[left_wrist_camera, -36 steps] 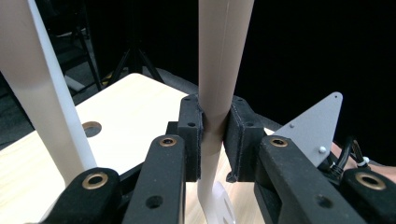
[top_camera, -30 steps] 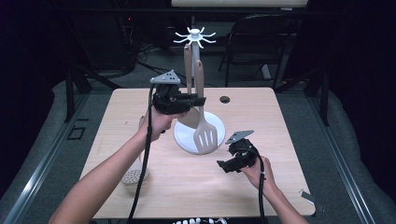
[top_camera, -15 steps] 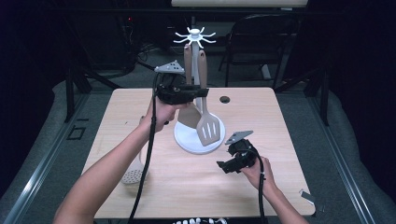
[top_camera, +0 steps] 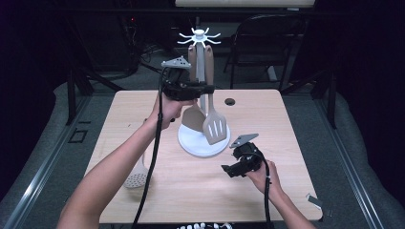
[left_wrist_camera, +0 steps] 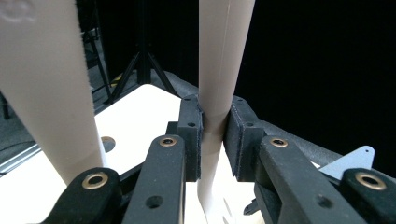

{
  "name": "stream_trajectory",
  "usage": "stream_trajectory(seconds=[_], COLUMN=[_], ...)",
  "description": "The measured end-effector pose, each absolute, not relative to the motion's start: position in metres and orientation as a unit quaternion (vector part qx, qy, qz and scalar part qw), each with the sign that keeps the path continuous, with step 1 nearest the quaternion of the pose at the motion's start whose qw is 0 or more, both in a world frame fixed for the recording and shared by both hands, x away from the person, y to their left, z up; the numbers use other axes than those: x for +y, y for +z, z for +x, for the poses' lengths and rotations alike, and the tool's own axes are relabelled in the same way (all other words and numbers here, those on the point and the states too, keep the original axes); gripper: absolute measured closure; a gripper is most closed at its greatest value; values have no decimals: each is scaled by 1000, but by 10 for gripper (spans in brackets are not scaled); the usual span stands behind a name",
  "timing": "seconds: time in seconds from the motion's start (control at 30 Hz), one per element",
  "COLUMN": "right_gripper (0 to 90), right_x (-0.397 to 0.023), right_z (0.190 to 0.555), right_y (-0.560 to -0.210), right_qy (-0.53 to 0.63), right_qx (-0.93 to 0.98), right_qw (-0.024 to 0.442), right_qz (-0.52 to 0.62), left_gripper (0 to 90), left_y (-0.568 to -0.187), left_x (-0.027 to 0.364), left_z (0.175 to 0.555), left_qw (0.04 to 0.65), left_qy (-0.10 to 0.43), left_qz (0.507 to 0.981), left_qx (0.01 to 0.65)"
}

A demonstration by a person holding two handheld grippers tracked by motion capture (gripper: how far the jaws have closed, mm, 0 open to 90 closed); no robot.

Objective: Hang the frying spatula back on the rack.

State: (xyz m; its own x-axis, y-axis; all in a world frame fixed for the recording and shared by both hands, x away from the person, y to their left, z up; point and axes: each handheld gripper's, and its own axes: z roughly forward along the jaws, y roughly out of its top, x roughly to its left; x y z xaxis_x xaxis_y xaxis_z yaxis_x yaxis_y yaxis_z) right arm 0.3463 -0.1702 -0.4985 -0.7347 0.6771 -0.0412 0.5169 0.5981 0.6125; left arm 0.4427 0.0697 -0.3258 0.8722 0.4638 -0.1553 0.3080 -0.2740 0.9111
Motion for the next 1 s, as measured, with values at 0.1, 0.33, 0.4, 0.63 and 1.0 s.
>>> stream_trajectory(seconds=[0.1,0.33,0.4,0.63,1.0], right_gripper=[148,147,148,147,147], right_x=[-170,-170,-170,-170,-169], right_z=[346,346,346,347,345], right_y=[-498,-498,-499,-499,-498], right_qy=[294,295,295,299,303], right_qx=[884,884,884,884,883], right_qw=[136,134,134,133,132], right_qz=[338,338,337,335,334], left_gripper=[776,777,776,776,772], left_y=[-326,-330,-331,-332,-331], left_x=[70,69,69,67,62], left_z=[445,450,451,454,450], left_qw=[551,548,547,540,521], left_qy=[73,72,72,86,135], left_qz=[793,793,792,794,795], left_qx=[248,258,260,265,280])
